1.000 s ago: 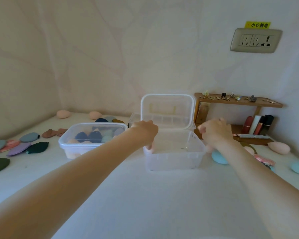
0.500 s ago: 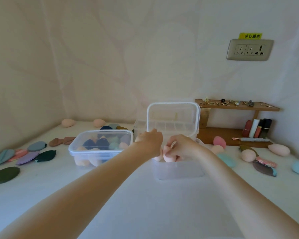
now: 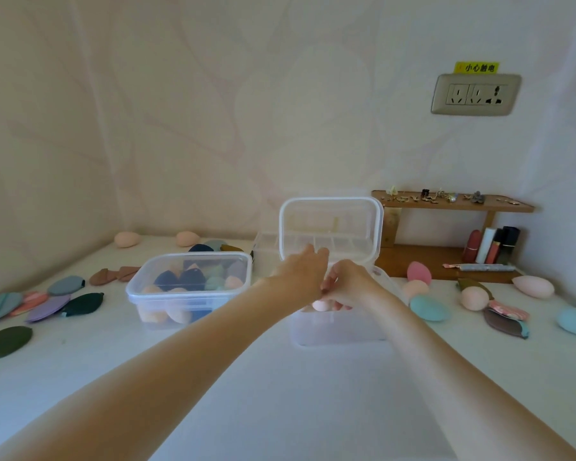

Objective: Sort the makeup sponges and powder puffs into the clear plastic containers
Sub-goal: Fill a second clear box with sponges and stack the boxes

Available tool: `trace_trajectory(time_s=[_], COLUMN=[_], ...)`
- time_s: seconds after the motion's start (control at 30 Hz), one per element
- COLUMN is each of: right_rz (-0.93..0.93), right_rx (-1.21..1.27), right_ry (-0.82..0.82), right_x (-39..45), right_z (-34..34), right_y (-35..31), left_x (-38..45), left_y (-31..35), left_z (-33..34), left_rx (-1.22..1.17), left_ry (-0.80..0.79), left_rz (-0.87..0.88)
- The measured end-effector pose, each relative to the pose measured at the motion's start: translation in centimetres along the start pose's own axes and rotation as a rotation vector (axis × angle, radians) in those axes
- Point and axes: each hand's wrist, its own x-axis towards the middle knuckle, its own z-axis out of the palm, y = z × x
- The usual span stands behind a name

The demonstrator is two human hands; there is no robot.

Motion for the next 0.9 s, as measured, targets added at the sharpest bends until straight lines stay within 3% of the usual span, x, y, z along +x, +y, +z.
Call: trace_trajectory(time_s=[0.13,0.2,0.27,0.3,0.33,0.47,0.57,0.73,0.83,0.9], right_rz=[-0.004,-0.031,-0.013,0.014,0.057,0.288,0.311,0.23,0.01,-0.133], right_rx=[0.142,0.25,0.121,0.013,-0.11,-0.489,-0.334,-0.07,0.229,0.243], right_ry=[-0.018,0.22,0.543,0.603,0.588,0.228,0.179,0.321,0.394,0.278], right_x=[-0.9,-1.0,-1.0,-1.0,-1.0,-1.8,-2.1,-1.8,-2.4,-2.7], right_z=[-1.7,-3.1,-4.6,-5.3,-5.7,-5.5,-4.0,-5.5,-7.7,-7.7], right_y=[-0.2,0.7,2.3,3.0,3.7,6.9,8.8,9.1,6.2,3.9], left_x=[0.3,0.5,0.7,0.8,0.9,1.1,1.1,1.2,1.3,1.3], left_y=[0.4,0.1,0.2,0.1,0.1,0.2,0.1,0.1,-0.1,-0.1], left_z=[0.5,0.8,0.9,1.0,1.2,1.5,1.5,1.7,1.8,1.8], left_rx=[0.054,0.087,0.113,0.126,0.126,0.07,0.013,-0.022,-0.028,-0.036], left_ry=[-0.055,-0.059,-0.065,-0.062,-0.06,-0.057,-0.065,-0.059,-0.055,-0.059], left_rz=[0.069,0.065,0.062,0.054,0.04,-0.005,-0.013,-0.008,-0.004,0.006])
